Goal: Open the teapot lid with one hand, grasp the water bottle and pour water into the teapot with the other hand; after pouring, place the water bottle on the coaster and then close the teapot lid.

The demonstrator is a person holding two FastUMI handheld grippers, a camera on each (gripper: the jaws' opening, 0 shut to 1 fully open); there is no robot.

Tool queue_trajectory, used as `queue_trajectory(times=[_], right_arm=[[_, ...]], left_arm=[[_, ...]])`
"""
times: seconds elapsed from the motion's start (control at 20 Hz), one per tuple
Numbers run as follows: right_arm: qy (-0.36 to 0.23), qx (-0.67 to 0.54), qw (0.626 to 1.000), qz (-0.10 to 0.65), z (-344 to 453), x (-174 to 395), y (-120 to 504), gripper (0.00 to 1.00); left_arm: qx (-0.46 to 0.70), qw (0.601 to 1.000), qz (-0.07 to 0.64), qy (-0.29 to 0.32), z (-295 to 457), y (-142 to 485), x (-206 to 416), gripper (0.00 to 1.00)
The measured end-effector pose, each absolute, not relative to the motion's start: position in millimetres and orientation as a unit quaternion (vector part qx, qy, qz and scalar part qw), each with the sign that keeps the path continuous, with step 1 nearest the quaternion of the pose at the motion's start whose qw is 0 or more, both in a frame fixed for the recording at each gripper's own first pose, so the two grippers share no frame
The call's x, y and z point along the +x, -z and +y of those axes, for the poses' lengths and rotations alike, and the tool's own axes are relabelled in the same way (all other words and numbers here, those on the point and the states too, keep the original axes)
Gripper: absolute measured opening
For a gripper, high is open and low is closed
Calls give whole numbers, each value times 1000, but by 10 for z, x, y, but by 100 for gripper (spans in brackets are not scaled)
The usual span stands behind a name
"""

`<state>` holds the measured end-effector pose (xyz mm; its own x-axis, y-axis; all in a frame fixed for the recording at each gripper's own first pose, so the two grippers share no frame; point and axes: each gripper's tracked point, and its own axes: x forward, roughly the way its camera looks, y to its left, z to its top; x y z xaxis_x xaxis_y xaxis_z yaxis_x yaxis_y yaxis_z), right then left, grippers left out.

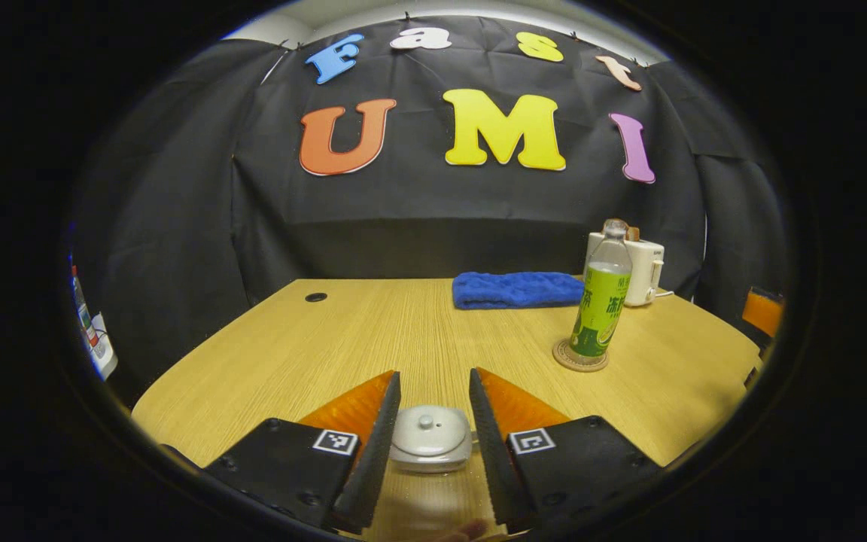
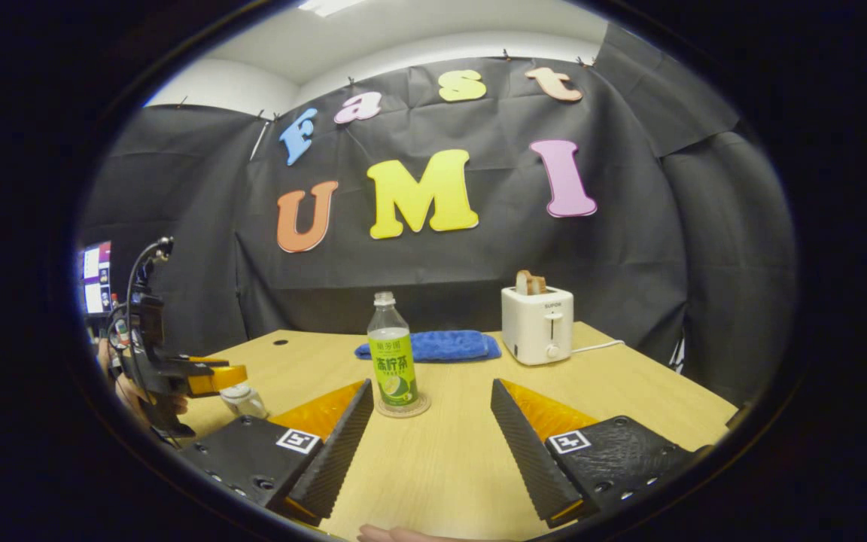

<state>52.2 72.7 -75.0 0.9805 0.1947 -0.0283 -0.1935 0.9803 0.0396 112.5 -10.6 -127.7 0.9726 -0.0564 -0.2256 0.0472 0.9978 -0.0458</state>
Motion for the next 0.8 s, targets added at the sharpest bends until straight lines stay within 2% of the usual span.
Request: queue_trajectory(times=[0.2,0.4,0.8], right_arm=[[-98,23,995,13,717,458,665,94],[-101,19,995,7,700,347,549,94],[-47,6,999,21,467,13,330,94]], left_arm=[[-36,995,96,10,-79,956,974,81],[-52,996,71,3,-50,563,733,92],[-39,997,53,28,-239,236,182,93]])
